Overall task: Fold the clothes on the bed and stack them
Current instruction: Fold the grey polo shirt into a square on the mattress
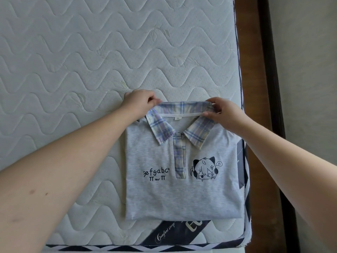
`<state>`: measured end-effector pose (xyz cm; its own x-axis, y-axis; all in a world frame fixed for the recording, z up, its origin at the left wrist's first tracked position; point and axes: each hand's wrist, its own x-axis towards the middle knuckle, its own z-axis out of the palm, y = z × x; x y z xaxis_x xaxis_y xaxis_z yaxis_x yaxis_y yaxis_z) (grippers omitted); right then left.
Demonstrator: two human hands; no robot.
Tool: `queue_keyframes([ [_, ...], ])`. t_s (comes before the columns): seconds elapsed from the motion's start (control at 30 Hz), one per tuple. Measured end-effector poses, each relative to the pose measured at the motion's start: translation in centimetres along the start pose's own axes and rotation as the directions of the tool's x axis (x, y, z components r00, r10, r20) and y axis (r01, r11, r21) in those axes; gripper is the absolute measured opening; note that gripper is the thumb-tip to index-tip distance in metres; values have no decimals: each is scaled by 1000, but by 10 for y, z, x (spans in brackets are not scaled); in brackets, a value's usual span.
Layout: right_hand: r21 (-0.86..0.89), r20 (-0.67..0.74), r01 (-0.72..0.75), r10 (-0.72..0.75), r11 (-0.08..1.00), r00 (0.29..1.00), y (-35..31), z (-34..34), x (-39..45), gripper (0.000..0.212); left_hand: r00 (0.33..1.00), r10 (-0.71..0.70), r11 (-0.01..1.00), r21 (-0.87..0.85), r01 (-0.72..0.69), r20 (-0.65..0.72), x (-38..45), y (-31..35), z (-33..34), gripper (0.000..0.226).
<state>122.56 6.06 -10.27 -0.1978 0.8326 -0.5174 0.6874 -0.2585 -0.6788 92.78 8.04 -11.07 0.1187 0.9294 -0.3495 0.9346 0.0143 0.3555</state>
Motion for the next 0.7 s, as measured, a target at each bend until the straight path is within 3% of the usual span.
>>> queue_keyframes([
  [0.1, -47, -104, 11, -16, 999, 994, 1, -1, 1, 38, 997, 7, 997, -83, 0, 78, -3, -12, -8, 30],
  [0.17, -32, -187, -2, -4, 999, 982, 0, 4, 4, 35, 998, 1, 994, -109, 5, 56, -5, -19, -14, 30],
  [0.27, -26, -253, -12, 5, 1000, 967, -1, 13, 5, 33, 978, -33, 981, -193, -7, -207, -16, -25, -18, 23],
  [0.33, 7, -321, -17, 19, 1000, 947, 0, 15, -2, 33, 949, -98, 967, -252, 21, -301, -30, -27, -19, 21],
  [0.4, -19, -380, -18, 10, 1000, 925, 6, 19, -12, 35, 966, -102, 971, -237, 44, -239, -44, -33, -14, 21],
  [0.53, -206, -320, -62, -8, 977, 947, 18, 33, -31, 42, 994, -45, 973, -221, 67, 103, -68, -43, -5, 35],
  [0.6, -265, -245, -55, -12, 963, 969, 19, 34, -32, 48, 990, -28, 978, -199, 55, 137, -68, -43, -1, 39],
  [0.7, -224, -174, -79, 40, 971, 984, 16, 18, -24, 49, 996, -12, 997, -78, 19, 89, -61, -42, 0, 23],
])
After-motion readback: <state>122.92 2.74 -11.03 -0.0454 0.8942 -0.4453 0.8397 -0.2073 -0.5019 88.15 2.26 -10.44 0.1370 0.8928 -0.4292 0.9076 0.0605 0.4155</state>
